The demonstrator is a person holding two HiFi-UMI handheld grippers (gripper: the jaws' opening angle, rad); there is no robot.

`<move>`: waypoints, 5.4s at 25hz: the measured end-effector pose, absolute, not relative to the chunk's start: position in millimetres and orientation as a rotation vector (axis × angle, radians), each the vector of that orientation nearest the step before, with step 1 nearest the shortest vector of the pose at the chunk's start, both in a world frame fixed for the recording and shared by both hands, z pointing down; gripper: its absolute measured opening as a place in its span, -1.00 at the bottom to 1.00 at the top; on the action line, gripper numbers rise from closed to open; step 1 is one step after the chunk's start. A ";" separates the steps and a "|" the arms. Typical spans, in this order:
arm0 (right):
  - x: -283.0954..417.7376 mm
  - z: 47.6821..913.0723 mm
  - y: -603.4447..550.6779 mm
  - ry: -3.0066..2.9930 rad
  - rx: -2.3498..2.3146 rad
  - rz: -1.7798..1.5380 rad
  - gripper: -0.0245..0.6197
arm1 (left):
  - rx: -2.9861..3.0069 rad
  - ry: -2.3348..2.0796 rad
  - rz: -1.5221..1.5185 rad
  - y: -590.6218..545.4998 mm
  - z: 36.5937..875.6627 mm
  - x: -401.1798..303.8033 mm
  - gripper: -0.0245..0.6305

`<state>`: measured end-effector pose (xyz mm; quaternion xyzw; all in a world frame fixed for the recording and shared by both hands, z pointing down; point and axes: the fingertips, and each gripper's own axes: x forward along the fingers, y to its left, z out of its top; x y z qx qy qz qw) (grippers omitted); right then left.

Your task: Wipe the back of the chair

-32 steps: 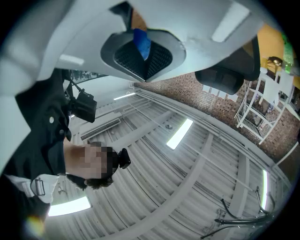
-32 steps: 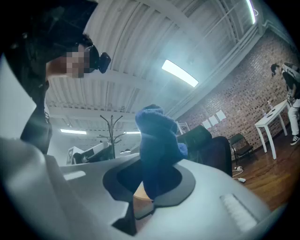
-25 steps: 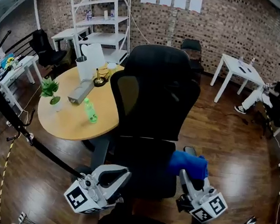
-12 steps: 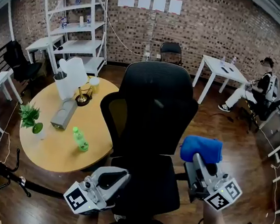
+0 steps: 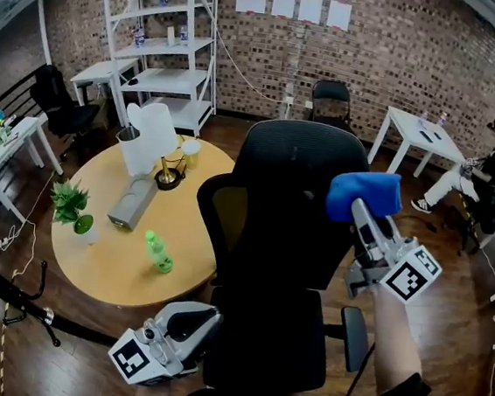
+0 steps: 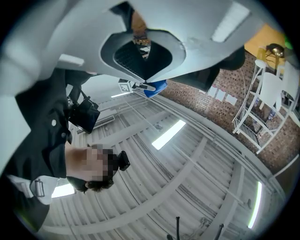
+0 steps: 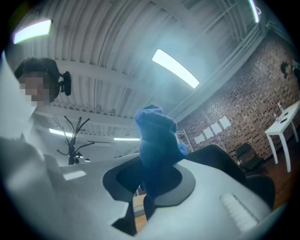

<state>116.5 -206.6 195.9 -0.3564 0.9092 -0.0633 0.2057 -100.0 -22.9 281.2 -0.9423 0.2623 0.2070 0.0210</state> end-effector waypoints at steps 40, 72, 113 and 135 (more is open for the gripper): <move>154.9 237.0 -387.2 2.263 -1.411 -0.504 -0.76 | -2.930 0.812 0.638 -60.9 290.5 -72.1 -0.92; 19.2 296.1 -364.9 2.746 -1.492 -0.025 -0.76 | -2.900 0.978 0.614 -30.1 294.2 -104.7 -0.92; 11.8 405.9 -387.1 2.671 -1.279 -0.596 -0.76 | -2.947 0.987 0.471 -40.9 306.8 -83.6 -0.92; 343.0 414.0 -365.6 2.137 -2.027 -0.472 -0.76 | -3.123 0.599 0.489 -70.5 323.0 -13.4 -0.92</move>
